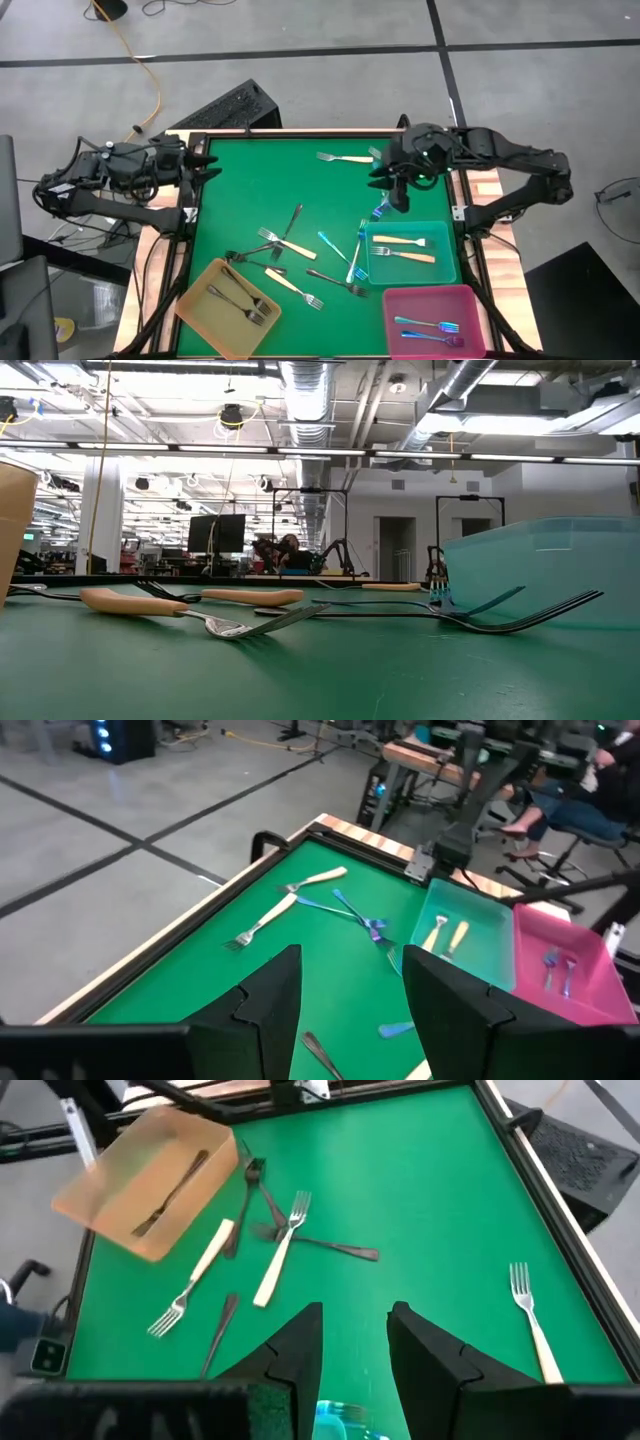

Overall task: Sort silverware by color (type)
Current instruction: Put the black fork into the orange bin

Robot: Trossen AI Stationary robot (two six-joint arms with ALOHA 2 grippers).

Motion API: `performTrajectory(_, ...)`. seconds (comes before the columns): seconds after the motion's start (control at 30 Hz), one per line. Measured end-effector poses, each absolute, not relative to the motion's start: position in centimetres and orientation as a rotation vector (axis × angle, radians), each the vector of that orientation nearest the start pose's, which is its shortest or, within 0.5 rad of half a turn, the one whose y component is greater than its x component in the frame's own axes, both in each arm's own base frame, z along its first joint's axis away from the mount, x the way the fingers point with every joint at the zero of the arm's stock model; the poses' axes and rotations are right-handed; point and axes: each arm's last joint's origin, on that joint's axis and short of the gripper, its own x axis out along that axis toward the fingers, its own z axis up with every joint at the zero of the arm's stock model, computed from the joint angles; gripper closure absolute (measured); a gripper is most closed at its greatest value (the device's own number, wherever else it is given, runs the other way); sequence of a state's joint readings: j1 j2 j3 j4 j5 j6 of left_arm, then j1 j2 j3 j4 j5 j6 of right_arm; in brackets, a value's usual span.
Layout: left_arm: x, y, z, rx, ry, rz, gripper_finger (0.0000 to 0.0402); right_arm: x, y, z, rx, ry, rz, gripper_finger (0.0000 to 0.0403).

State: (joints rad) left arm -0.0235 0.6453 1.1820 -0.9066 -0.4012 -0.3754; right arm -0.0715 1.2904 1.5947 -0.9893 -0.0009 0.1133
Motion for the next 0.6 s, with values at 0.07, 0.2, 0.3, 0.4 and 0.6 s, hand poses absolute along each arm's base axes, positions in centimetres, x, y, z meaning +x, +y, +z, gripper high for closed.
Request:
performTrajectory(0.07,7.7,1.0,40.5,-0.300,0.281,0.458,0.0243,23.0,-1.6,42.2,0.116,0.683,-0.099,0.0267)
performTrajectory(0.2,7.7,1.1,40.5,-0.317,0.267,0.496,0.0243,21.7,-1.8,40.6,0.112,0.666,-0.108,0.0267)
performTrajectory(0.3,7.7,1.1,40.5,-0.315,0.264,0.510,0.0243,21.7,-2.3,39.2,0.132,0.591,-0.132,0.0267)
performTrajectory(0.4,7.6,1.2,40.5,-0.314,0.261,0.524,0.0243,22.6,-2.9,37.4,0.175,0.544,-0.165,0.0267)
performTrajectory(0.6,7.6,1.2,40.3,-0.316,0.282,0.531,0.0243,26.2,-3.9,32.8,0.222,0.619,-0.201,0.0267)
